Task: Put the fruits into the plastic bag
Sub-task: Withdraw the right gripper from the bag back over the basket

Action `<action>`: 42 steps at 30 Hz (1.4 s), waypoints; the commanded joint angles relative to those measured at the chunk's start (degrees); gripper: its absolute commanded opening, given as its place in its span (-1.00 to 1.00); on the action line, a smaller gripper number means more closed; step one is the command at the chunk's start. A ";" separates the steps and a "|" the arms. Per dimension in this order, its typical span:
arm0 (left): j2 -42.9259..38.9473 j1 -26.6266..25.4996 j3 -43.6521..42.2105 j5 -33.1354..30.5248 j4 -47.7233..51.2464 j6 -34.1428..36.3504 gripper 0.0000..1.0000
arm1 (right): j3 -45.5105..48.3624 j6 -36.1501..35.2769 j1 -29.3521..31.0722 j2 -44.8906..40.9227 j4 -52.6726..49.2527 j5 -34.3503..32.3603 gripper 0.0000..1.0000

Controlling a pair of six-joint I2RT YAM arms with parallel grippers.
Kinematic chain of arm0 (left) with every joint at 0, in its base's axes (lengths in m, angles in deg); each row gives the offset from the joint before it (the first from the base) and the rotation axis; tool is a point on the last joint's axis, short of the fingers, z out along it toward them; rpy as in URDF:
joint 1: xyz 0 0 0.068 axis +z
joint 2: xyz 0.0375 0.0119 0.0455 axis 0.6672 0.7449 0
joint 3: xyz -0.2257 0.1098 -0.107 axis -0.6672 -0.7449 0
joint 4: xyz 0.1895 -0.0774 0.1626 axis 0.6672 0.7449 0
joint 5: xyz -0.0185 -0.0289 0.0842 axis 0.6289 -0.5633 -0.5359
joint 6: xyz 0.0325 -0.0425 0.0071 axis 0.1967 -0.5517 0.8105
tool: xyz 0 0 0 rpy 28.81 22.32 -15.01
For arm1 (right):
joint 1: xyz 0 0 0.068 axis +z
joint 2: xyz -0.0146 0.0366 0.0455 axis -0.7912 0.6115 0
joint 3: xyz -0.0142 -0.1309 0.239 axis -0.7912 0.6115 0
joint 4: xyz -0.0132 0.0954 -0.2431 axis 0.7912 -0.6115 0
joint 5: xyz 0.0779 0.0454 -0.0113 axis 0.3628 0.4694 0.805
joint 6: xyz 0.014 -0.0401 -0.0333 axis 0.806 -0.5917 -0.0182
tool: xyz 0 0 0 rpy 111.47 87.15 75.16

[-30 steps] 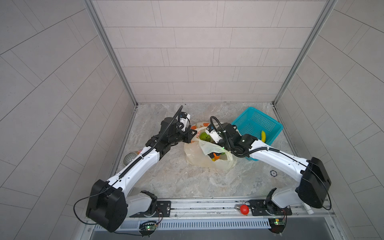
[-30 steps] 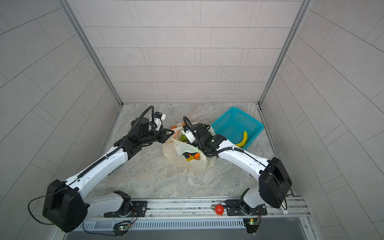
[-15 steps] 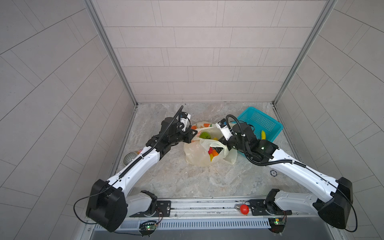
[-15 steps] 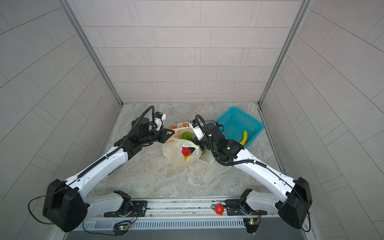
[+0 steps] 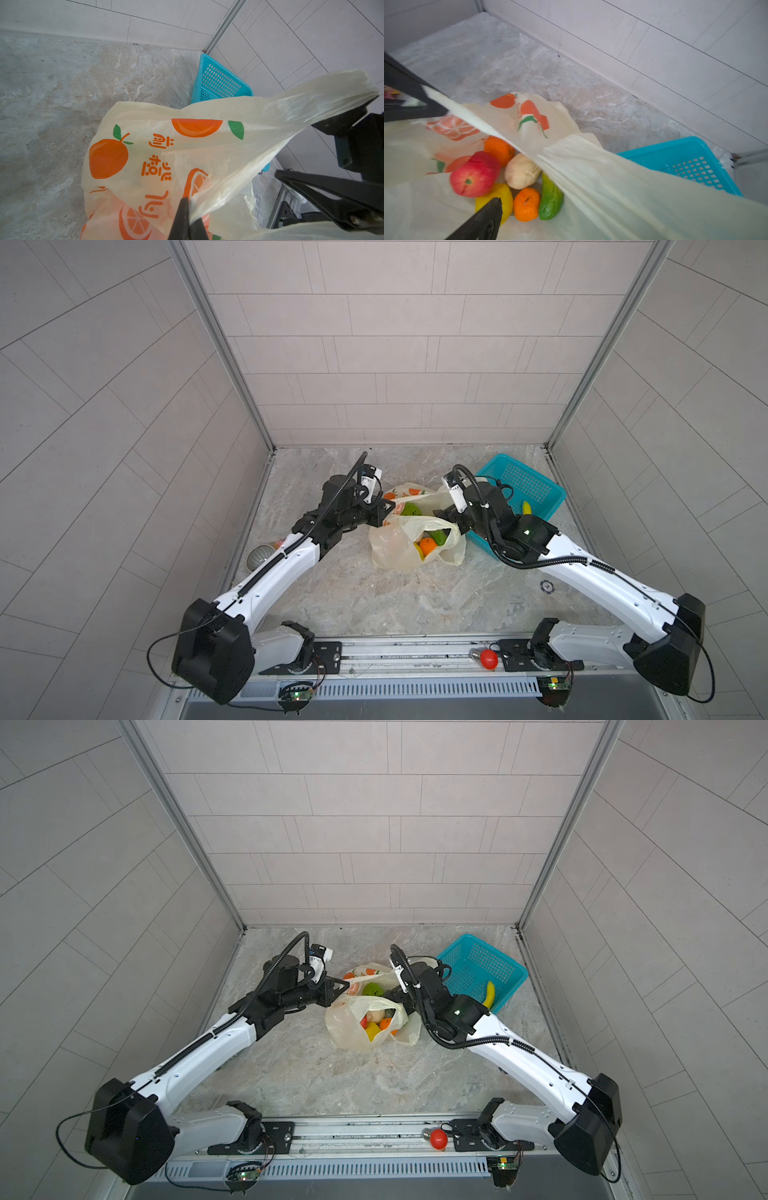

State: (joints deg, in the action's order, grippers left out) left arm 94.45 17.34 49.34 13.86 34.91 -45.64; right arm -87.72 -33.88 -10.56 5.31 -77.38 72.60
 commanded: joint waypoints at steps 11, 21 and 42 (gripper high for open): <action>-1.20 0.08 0.75 -0.59 0.73 1.22 -1.00 | 1.95 2.09 -1.75 -3.07 -0.62 1.03 0.97; -0.80 0.03 0.47 -0.49 0.45 1.35 -1.00 | 2.98 0.74 -1.92 -12.59 -1.47 19.68 0.98; -0.17 -0.01 0.90 -0.41 0.11 1.49 -1.00 | 1.98 18.44 -11.11 -7.83 11.33 58.99 0.98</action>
State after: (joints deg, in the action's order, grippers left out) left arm 94.41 17.29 49.34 13.73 34.95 -45.20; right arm -85.93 -21.95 -21.67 -3.50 -73.42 121.41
